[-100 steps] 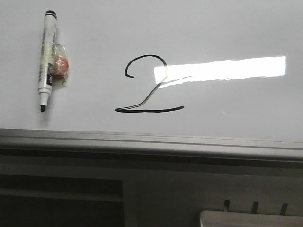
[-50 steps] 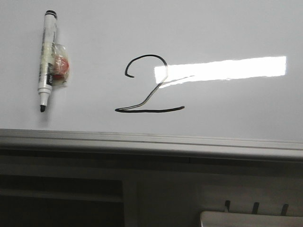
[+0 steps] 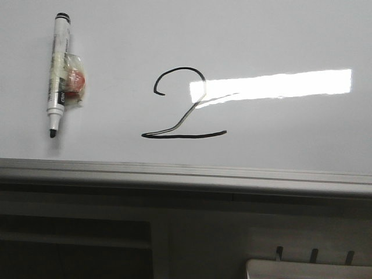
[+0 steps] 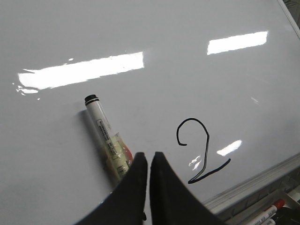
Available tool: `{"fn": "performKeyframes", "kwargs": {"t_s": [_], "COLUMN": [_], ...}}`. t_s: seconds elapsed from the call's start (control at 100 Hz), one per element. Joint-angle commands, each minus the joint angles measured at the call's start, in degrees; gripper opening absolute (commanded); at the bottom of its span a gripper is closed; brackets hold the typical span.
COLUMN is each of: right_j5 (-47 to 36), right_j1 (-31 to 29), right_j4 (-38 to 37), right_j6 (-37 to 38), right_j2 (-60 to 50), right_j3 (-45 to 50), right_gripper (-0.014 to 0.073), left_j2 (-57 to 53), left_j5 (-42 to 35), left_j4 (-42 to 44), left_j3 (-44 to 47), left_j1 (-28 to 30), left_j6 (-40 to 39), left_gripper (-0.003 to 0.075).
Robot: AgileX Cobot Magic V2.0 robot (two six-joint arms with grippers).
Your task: Write number 2 on whiteboard
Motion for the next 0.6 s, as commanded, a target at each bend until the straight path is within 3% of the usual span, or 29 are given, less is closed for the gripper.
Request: {"fn": "performKeyframes", "kwargs": {"t_s": [0.0,0.09,0.38,0.57,0.59], "right_j5": [-4.7,-4.7,-4.7,-4.7,-4.7], "right_j1": [-0.3,-0.3,-0.3,-0.3,-0.3], "right_j4": [0.5,0.5,0.5,0.5,0.5], "right_j6": [0.0,0.0,0.0,0.0,0.0], "right_j2": [0.3,0.3,0.3,0.3,0.3], "right_j3": [-1.5,-1.5,-1.5,-1.5,-1.5], "right_gripper": [-0.006,-0.006,-0.006,-0.006,-0.006], "left_j2": [-0.9,-4.2,-18.5,-26.2,-27.8], "left_j5": [-4.2,-4.3,-3.6,0.9,4.6], "left_j4": [0.1,0.5,1.1,2.9,2.7], "left_j3": [-0.8,1.2,11.3,15.1,15.1], "left_j1": [1.2,5.0,26.1,32.7,33.3], "left_j6": [-0.2,-0.2,-0.2,-0.2,-0.2], "left_gripper": [-0.002,-0.002,-0.002,-0.002,-0.002]}}
